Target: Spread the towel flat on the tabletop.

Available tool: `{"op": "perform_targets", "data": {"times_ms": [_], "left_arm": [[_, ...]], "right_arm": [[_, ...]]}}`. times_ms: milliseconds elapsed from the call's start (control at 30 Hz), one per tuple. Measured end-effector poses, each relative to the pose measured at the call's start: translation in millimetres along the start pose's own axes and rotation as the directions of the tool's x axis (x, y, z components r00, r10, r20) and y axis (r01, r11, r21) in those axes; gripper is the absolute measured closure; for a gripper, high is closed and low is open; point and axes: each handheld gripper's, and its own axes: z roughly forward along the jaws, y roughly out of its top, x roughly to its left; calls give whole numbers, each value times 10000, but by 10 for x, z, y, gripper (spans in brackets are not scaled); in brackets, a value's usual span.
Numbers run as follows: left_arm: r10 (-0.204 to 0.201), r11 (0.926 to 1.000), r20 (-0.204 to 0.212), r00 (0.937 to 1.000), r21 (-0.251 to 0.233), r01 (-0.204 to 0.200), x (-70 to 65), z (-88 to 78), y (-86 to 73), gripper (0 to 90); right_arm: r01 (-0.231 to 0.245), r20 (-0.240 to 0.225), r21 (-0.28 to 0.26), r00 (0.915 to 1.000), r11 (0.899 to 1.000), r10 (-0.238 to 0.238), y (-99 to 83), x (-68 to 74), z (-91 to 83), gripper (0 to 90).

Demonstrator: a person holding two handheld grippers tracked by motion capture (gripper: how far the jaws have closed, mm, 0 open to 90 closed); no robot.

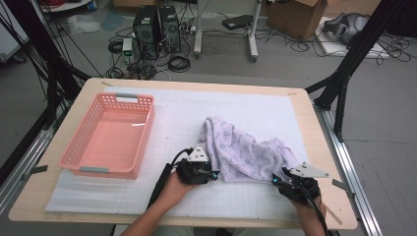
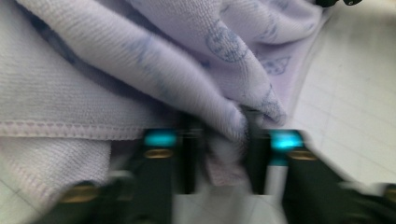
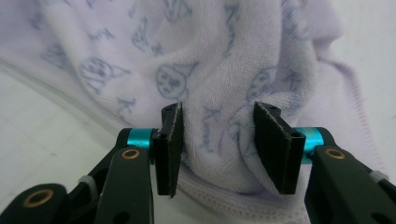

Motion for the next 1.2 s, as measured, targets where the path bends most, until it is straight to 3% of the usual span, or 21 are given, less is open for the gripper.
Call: {"op": "perform_targets", "data": {"times_ms": [33, 133, 200, 300, 533, 767, 900, 967, 1033, 1133, 1200], "left_arm": [[45, 10000, -41, 10000, 45, -45, 3, -13, 2, 812], [-126, 9999, 97, 9999, -60, 126, 23, -89, -19, 822], [-255, 9994, 213, 9994, -240, 260, 44, -187, -42, 822], [-508, 9974, 282, 9983, -507, 522, 75, -366, -98, 822], [-588, 9922, 450, 9973, -1073, 633, 44, -734, -228, 821], [-409, 9911, 678, 9969, -1235, 491, -129, -886, -390, 820], [-471, 9904, 716, 9963, -1266, 560, -146, -844, -432, 779], [-856, 9844, 514, 9950, -1498, 924, -90, -845, -383, 584], [-1020, 9771, 247, 9945, -1852, 1048, -25, -860, -309, 454], [-1013, 9738, -75, 9948, -2055, 976, 111, -844, -163, 412], [-1134, 9727, -218, 9933, -2060, 1066, 222, -798, -54, 408]], "right_arm": [[46, 1, 29, 10000, 10000, -46, -13, 2, 34, 560], [-149, -325, 83, 9994, 9999, 151, -9, -15, 14, 749], [-59, -554, 180, 9984, 9998, 69, -4, -12, -43, 792], [-62, -914, 88, 9958, 9999, 70, -23, 15, -151, 799], [185, -1705, -126, 9851, 9998, -203, -100, 162, -388, 794], [396, -2219, 22, 9743, 9992, -381, -191, 311, -563, 794], [401, -2233, -89, 9739, 9992, -411, -253, 323, -599, 718], [32, -2074, -521, 9782, 9986, -140, -223, 271, -629, 637], [-429, -1853, -1047, 9824, 9936, 229, -169, 190, -662, 611], [-1049, -1307, -1584, 9878, 9818, 845, -67, 20, -654, 591], [-1304, -912, -1643, 9890, 9778, 1165, 22, -95, -595, 585]]}}
